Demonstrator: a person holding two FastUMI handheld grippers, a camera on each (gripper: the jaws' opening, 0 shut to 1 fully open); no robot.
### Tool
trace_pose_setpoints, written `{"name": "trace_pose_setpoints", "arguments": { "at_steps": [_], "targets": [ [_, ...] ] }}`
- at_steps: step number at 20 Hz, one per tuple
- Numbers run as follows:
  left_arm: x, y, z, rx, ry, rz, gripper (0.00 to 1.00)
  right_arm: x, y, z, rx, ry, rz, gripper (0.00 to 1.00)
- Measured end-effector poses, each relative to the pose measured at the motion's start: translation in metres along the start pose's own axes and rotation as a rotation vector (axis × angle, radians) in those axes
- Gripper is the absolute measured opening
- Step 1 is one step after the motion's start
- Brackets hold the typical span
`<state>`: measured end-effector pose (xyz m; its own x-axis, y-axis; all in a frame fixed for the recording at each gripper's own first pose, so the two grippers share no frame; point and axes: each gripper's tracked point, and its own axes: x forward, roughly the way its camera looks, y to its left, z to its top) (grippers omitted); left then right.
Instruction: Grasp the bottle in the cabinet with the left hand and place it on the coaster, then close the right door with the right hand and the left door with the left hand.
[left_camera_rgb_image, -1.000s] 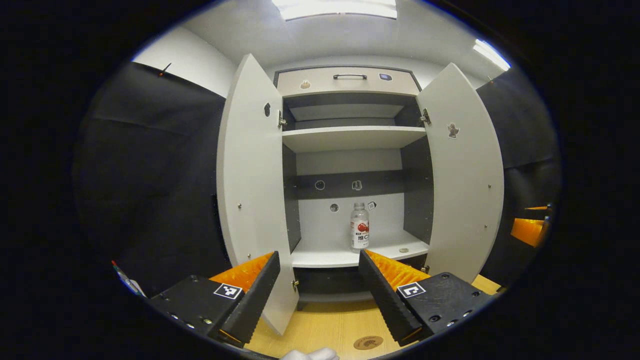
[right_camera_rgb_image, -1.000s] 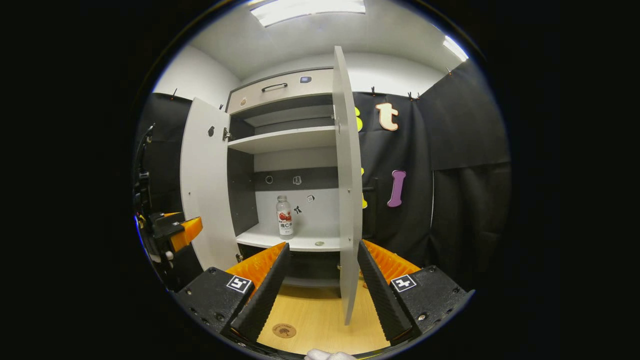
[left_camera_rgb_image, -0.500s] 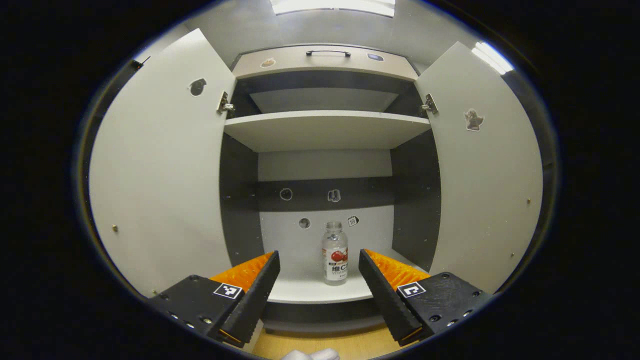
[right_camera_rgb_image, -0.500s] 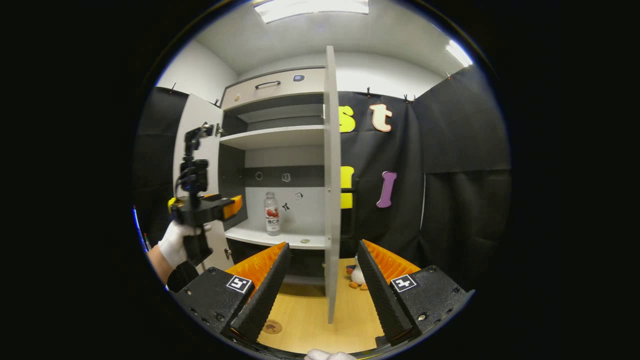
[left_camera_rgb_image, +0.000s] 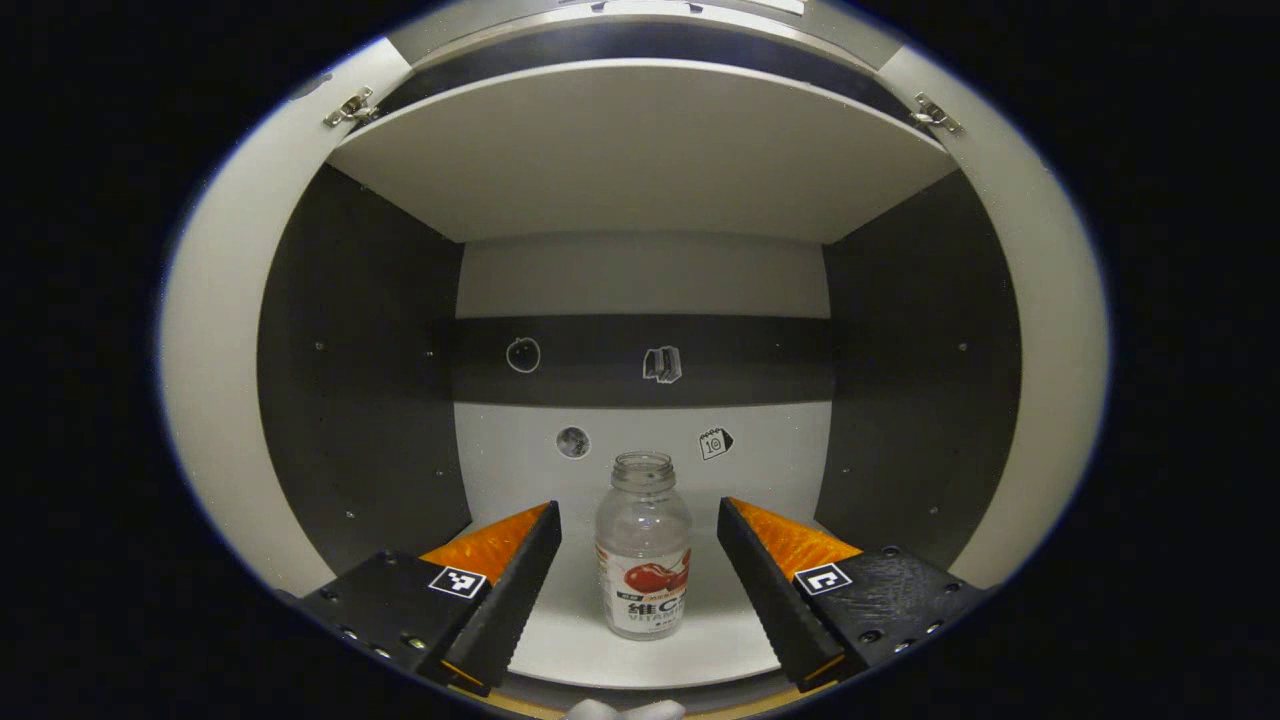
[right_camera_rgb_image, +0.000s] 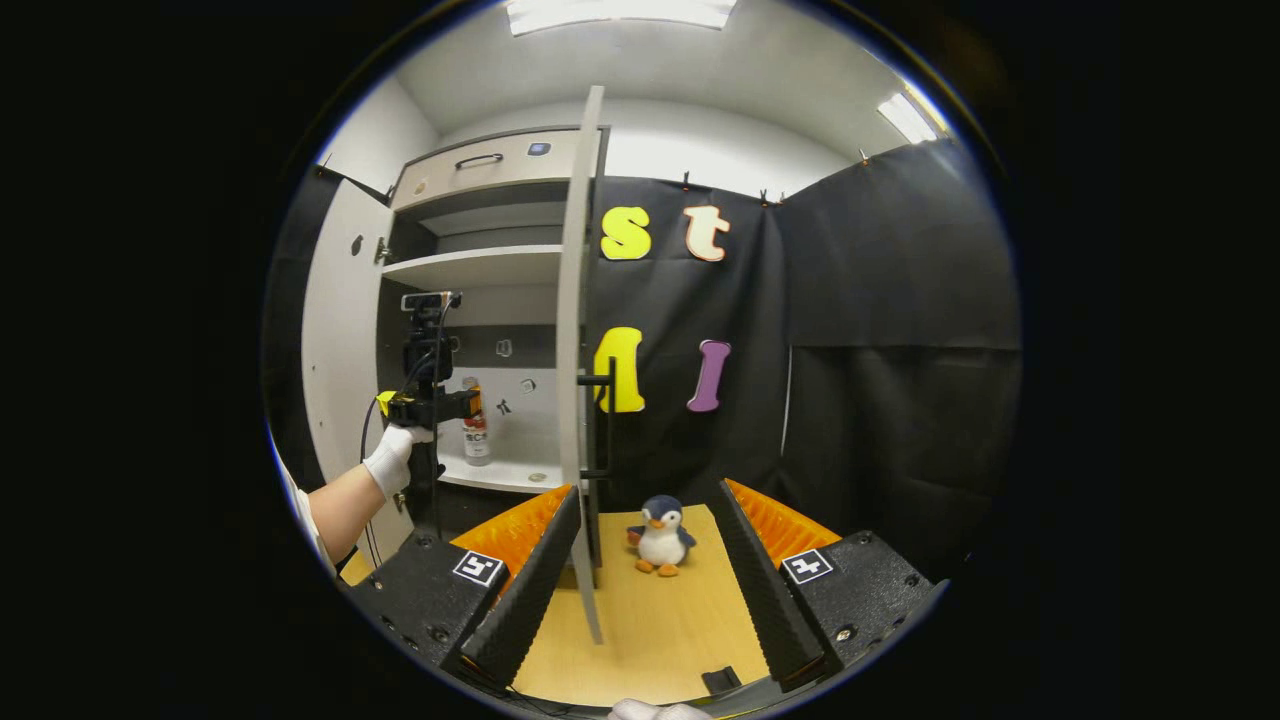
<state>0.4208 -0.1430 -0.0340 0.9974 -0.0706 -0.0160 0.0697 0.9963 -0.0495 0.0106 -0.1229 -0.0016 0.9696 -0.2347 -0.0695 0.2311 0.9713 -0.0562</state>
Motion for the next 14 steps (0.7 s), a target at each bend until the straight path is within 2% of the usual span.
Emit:
{"name": "trace_pose_setpoints", "arguments": {
  "at_steps": [3, 7, 12, 13, 14],
  "targets": [
    [0.021, -0.003, -0.011, 0.027, 0.015, 0.014, 0.96, 0.005, -0.007, -0.007, -0.002, 0.020, -0.017, 0.83],
    [0.036, -0.008, -0.023, 0.021, 0.044, 0.013, 0.96, 0.011, -0.006, -0.013, 0.020, 0.044, 0.000, 0.83],
    [0.047, -0.007, -0.022, 0.036, 0.033, 0.030, 0.96, 0.011, -0.006, -0.002, 0.021, 0.020, 0.006, 0.83],
    [0.045, -0.005, -0.022, 0.034, 0.029, 0.027, 0.82, 0.010, -0.005, 0.001, 0.022, 0.012, 0.011, 0.83],
    [0.044, -0.005, -0.021, 0.034, 0.026, 0.020, 0.77, 0.009, -0.005, 0.001, 0.019, 0.010, 0.014, 0.83]
  ]
}}
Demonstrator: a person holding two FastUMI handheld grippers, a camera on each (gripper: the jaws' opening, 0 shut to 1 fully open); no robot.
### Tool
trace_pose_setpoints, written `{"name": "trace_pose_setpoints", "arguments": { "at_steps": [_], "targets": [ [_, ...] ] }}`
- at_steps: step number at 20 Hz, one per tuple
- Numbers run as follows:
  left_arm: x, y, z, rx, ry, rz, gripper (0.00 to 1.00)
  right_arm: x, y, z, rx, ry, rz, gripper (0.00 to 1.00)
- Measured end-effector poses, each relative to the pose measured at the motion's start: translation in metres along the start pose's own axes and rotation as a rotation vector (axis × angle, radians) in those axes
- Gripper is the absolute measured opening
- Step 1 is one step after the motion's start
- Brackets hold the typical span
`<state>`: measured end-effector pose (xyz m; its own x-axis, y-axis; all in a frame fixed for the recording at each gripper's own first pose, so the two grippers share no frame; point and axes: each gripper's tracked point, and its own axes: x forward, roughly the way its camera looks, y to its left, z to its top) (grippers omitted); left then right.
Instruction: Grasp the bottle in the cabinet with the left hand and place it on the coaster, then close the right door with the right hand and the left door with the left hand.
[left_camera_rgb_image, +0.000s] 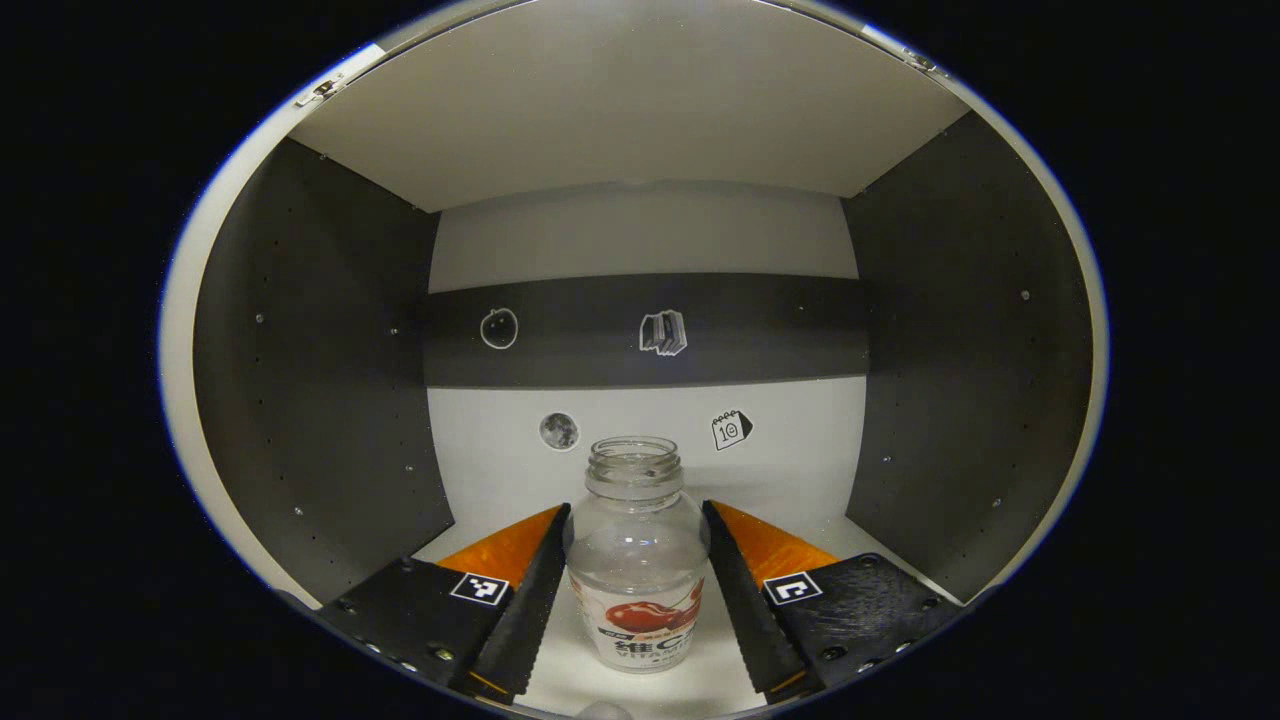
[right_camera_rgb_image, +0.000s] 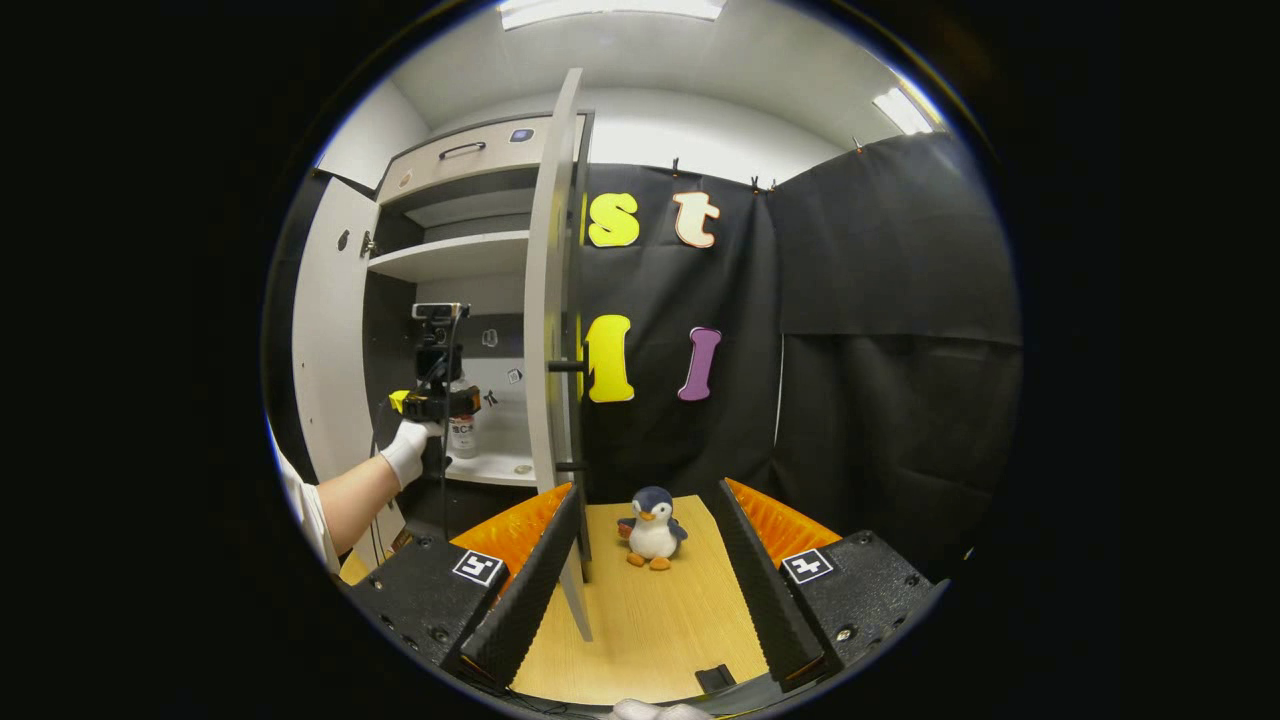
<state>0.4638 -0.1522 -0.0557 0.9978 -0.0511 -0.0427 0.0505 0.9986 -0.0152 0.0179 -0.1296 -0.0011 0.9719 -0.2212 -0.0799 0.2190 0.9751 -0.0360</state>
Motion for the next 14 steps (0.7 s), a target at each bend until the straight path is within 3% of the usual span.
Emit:
{"name": "trace_pose_setpoints", "arguments": {
  "at_steps": [6, 14],
  "targets": [
    [-0.023, 0.012, 0.020, -0.010, -0.022, 0.007, 0.73, -0.011, 0.007, 0.004, 0.003, -0.022, 0.026, 0.83],
    [-0.131, 0.027, 0.046, 0.013, -0.081, 0.002, 0.73, -0.027, 0.034, -0.002, 0.040, -0.020, 0.108, 0.83]
  ]
}}
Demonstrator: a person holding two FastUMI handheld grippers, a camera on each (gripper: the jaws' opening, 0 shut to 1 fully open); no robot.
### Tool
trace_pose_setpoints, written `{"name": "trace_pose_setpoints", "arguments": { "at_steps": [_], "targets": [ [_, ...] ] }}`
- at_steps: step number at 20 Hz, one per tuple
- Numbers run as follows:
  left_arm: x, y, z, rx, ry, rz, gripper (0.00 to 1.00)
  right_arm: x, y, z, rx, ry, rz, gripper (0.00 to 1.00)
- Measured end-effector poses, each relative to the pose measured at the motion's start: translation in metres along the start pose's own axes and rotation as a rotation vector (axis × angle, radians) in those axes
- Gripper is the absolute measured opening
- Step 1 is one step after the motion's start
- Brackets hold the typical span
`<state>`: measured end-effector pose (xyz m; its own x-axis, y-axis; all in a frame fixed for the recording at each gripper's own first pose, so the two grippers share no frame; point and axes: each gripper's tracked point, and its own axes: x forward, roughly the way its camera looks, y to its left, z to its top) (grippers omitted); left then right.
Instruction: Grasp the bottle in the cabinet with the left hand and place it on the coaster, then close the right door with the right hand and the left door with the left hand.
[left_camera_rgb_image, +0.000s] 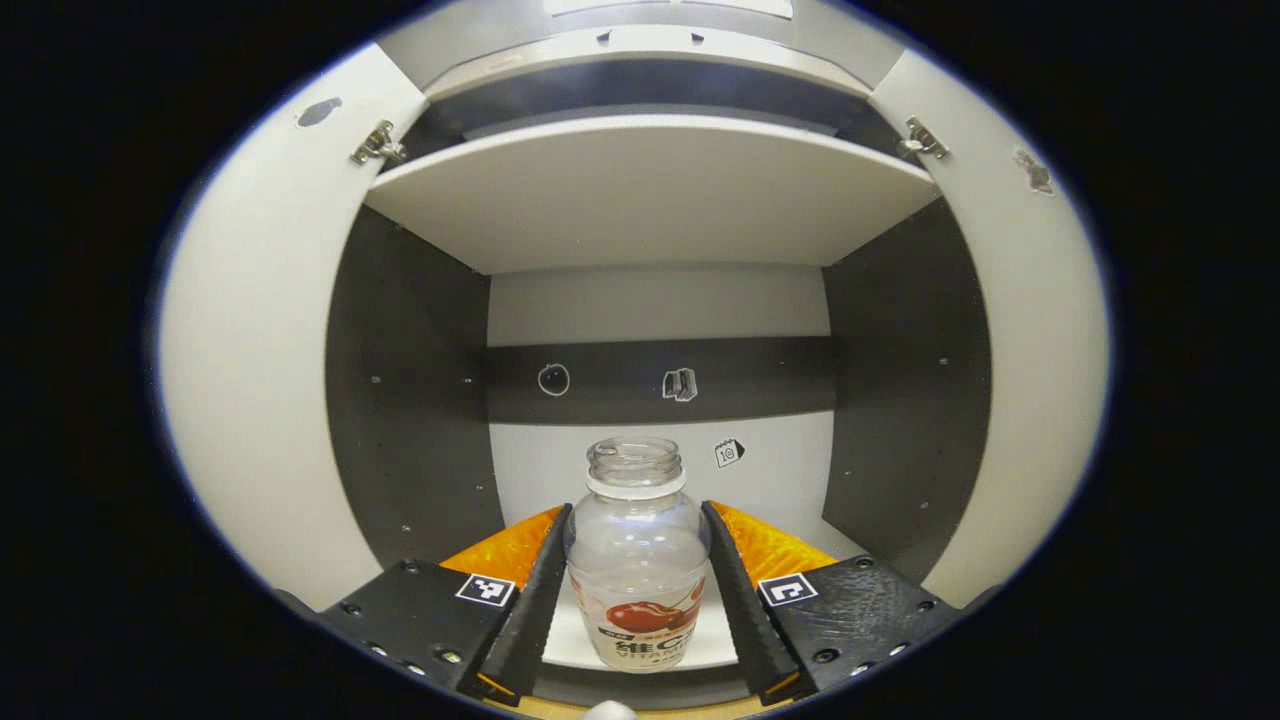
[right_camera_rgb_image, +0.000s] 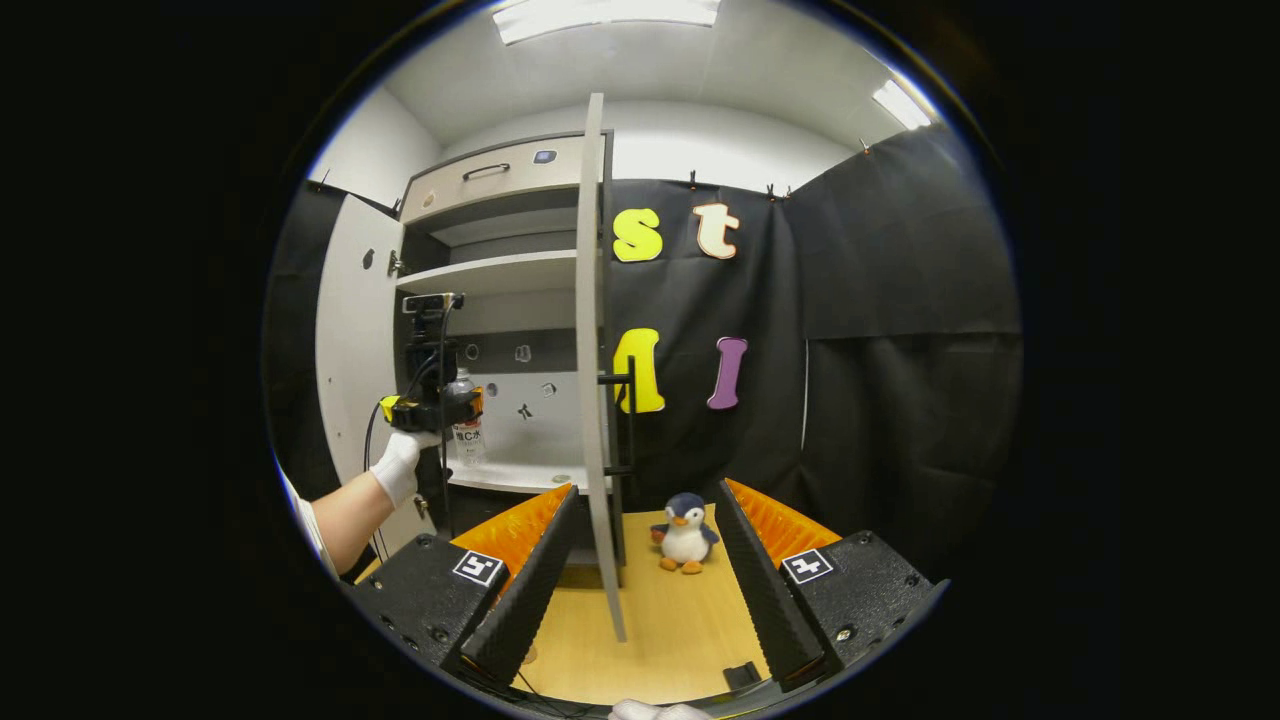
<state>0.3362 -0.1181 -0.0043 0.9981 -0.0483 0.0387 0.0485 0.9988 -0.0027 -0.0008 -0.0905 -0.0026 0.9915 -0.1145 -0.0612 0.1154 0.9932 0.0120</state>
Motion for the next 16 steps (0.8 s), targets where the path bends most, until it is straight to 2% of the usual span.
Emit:
{"name": "trace_pose_setpoints", "arguments": {
  "at_steps": [2, 3, 9, 14, 16],
  "targets": [
    [-0.031, -0.004, -0.001, -0.002, 0.002, -0.014, 0.77, -0.006, 0.007, -0.003, 0.001, 0.003, 0.018, 0.83],
    [-0.049, -0.004, -0.006, -0.010, 0.016, -0.022, 0.73, -0.010, 0.011, -0.003, -0.002, 0.000, 0.027, 0.83],
    [-0.134, 0.008, -0.035, -0.055, 0.056, -0.011, 0.73, -0.026, 0.025, -0.008, -0.009, 0.000, 0.062, 0.83],
    [-0.180, 0.003, -0.068, -0.058, 0.039, -0.013, 0.73, -0.029, 0.034, -0.021, -0.017, 0.030, 0.090, 0.83],
    [-0.192, -0.005, -0.088, -0.068, 0.067, -0.029, 0.73, -0.029, 0.035, -0.024, -0.018, 0.044, 0.091, 0.83]
  ]
}}
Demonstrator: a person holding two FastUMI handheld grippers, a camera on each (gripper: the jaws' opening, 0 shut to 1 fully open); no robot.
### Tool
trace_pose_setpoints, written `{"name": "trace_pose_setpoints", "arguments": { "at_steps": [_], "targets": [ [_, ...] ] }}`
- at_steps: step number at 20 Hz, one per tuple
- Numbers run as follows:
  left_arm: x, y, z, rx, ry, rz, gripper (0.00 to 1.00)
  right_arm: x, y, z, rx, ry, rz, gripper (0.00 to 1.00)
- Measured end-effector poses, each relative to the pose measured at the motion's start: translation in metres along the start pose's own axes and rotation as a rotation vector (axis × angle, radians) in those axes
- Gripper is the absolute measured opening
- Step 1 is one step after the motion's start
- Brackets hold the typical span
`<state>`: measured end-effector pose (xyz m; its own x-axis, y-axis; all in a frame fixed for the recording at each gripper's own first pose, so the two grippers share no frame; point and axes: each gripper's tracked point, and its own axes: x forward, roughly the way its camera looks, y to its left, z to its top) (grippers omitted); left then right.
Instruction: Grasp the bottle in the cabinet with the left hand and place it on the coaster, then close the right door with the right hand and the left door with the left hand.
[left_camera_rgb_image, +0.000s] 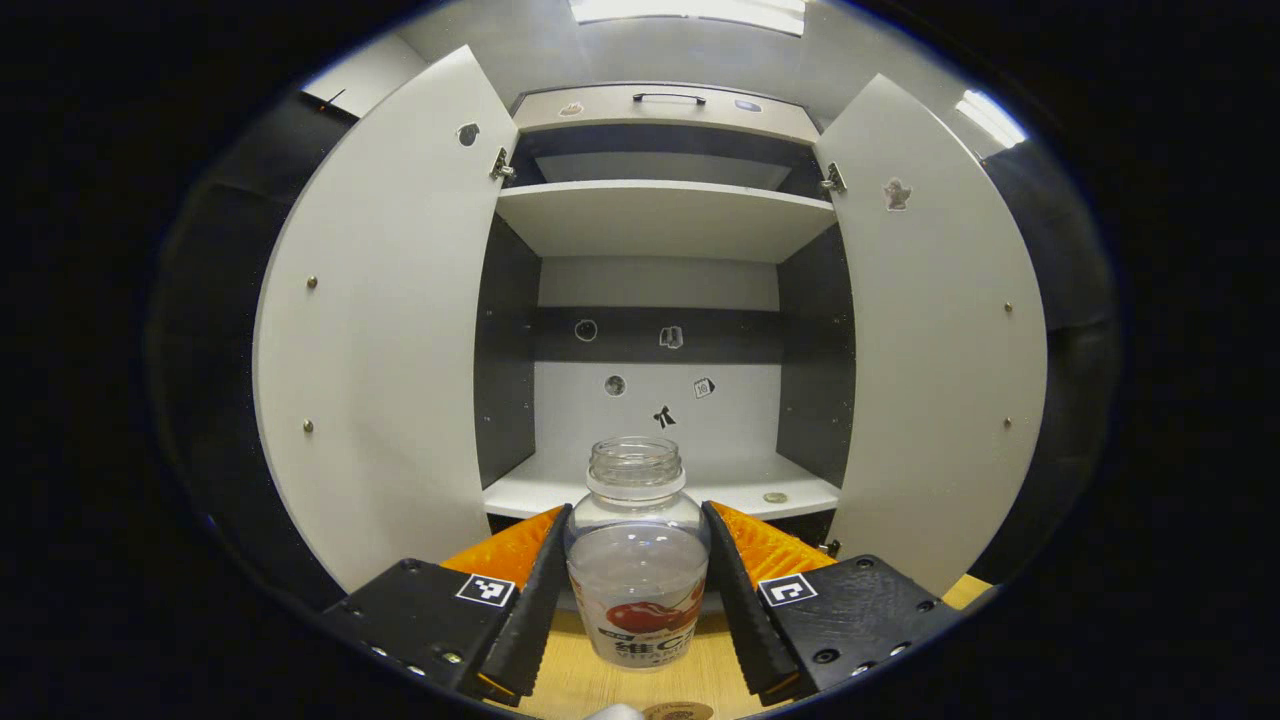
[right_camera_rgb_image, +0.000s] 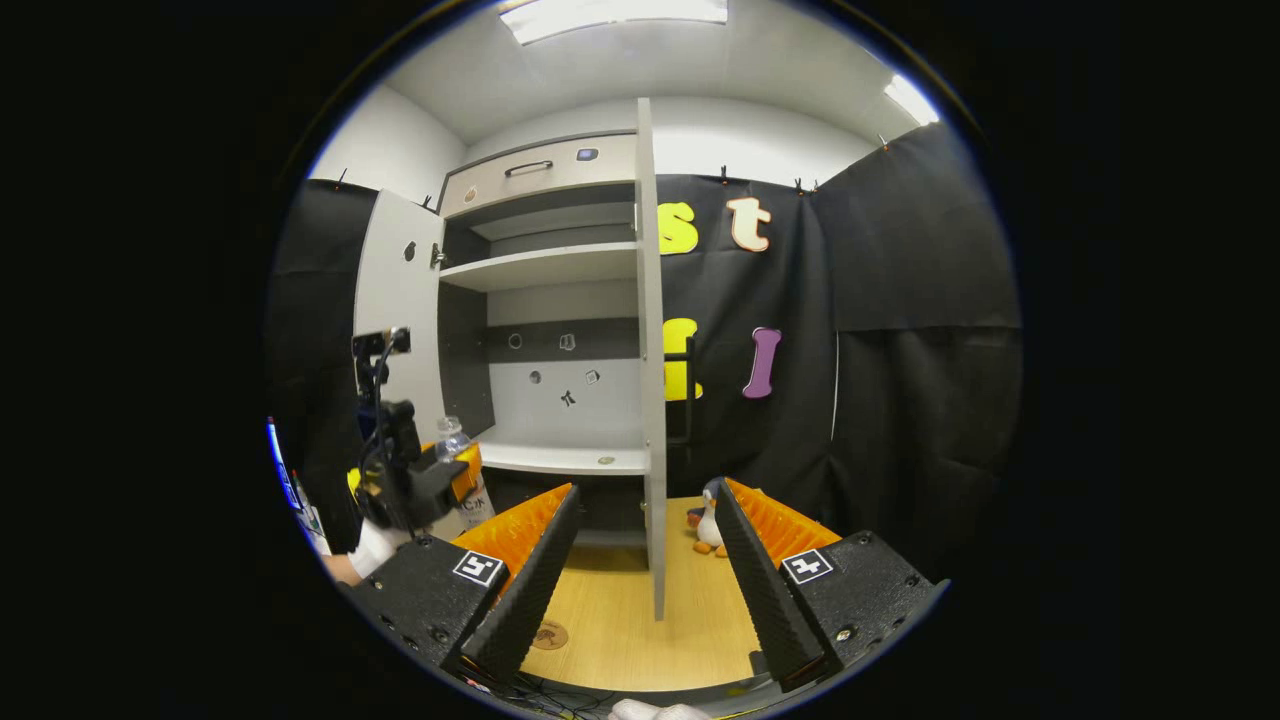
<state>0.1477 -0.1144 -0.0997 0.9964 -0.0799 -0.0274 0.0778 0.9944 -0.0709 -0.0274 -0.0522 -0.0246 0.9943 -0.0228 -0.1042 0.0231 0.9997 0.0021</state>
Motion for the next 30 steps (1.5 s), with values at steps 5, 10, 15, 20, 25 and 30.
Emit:
{"name": "trace_pose_setpoints", "arguments": {
  "at_steps": [5, 10, 15, 20, 25, 30],
  "targets": [
    [-0.016, -0.018, -0.058, 0.002, 0.036, -0.045, 0.73, 0.000, -0.004, -0.009, -0.020, 0.037, -0.010, 0.83],
    [-0.022, -0.029, -0.129, 0.062, 0.108, -0.079, 0.73, 0.003, -0.014, -0.016, -0.042, 0.074, -0.038, 0.83],
    [-0.029, -0.045, -0.182, 0.029, 0.108, -0.119, 0.73, 0.011, -0.018, -0.030, -0.089, 0.165, -0.045, 0.83],
    [-0.033, -0.053, -0.225, 0.031, 0.095, -0.145, 0.77, 0.019, -0.017, -0.039, -0.108, 0.218, -0.055, 0.83],
    [-0.030, -0.051, -0.250, 0.030, 0.091, -0.154, 0.73, 0.023, -0.018, -0.042, -0.127, 0.248, -0.069, 0.83],
    [-0.028, -0.053, -0.254, 0.028, 0.086, -0.178, 0.74, 0.027, -0.011, -0.046, -0.135, 0.265, -0.047, 0.83]
  ]
}}
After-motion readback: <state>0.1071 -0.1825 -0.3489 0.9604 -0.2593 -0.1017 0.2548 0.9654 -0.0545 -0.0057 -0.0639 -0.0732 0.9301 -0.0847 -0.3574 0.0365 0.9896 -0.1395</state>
